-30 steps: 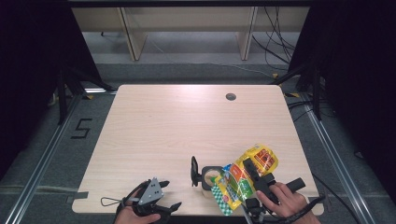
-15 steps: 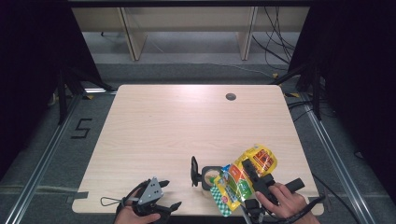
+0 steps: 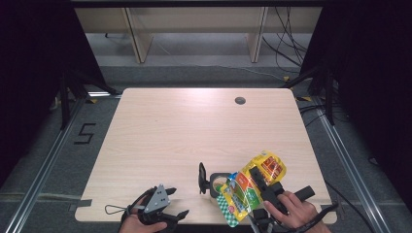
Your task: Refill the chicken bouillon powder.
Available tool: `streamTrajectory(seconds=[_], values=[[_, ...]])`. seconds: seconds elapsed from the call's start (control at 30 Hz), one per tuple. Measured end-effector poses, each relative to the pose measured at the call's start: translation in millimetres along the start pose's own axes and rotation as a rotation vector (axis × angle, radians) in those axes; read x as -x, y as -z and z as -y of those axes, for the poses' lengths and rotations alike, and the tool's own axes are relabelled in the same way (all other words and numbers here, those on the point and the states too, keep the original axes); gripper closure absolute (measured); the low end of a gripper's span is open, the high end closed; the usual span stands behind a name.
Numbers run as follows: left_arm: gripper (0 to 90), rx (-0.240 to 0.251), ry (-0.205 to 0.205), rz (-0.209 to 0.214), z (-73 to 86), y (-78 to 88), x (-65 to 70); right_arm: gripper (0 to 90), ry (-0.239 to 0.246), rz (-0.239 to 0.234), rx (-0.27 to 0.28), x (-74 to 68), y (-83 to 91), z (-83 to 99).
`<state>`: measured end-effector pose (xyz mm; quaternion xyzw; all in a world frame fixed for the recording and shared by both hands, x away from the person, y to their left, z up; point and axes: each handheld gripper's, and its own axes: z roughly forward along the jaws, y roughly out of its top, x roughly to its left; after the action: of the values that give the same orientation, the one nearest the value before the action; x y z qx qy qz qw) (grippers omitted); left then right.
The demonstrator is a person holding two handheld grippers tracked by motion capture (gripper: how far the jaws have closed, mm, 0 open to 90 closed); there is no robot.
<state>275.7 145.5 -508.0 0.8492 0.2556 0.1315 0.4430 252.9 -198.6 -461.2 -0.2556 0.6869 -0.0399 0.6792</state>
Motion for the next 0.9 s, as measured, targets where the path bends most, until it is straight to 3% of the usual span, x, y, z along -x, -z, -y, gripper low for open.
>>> streamTrajectory(seconds=[0.2,0.3,0.4,0.43,0.47,0.5,0.57,0.7,0.8,0.83,0.87,0.9], values=[[18.1,0.009,0.014,-0.002,0.1,-0.9,0.4,40.8,0.015,0.002,0.009,1.6,0.7,0.0],[18.1,0.009,-0.009,-0.006,-0.4,0.1,-0.9,40.8,0.043,0.009,0.023,3.6,-0.2,-0.1],[18.1,0.010,0.010,-0.006,-0.1,-0.2,-0.2,41.8,0.032,0.009,0.009,2.9,-0.4,2.9],[18.2,0.009,-0.027,-0.003,-0.4,0.4,-1.3,41.9,0.006,-0.004,-0.019,1.8,-0.1,6.7],[18.1,0.009,-0.027,-0.003,-0.4,0.4,-1.3,41.9,0.006,-0.004,-0.019,1.8,-0.1,6.7],[18.2,0.013,0.008,-0.005,0.0,0.2,-0.5,42.0,-0.012,0.003,-0.033,0.7,-0.1,10.9],[18.1,0.017,0.016,-0.004,-0.4,-0.3,-0.1,42.0,0.017,0.004,-0.018,2.5,-1.5,12.6],[18.1,0.007,-0.011,-0.006,-0.4,0.4,-1.1,42.1,0.045,0.005,-0.017,2.1,-3.1,16.0],[18.1,0.026,0.022,-0.005,0.4,-1.3,0.3,42.1,0.049,0.003,-0.025,1.4,-3.0,16.5],[18.2,0.012,0.019,-0.004,0.3,-0.3,0.3,42.1,0.039,-0.003,-0.030,1.6,-2.1,16.5],[18.2,-0.013,-0.012,-0.009,0.1,1.2,-1.7,42.1,0.037,0.005,-0.022,2.2,-2.3,16.5],[18.1,-0.007,-0.023,-0.011,-0.2,1.0,-1.9,42.1,0.039,0.007,-0.022,2.2,-2.1,16.4]])
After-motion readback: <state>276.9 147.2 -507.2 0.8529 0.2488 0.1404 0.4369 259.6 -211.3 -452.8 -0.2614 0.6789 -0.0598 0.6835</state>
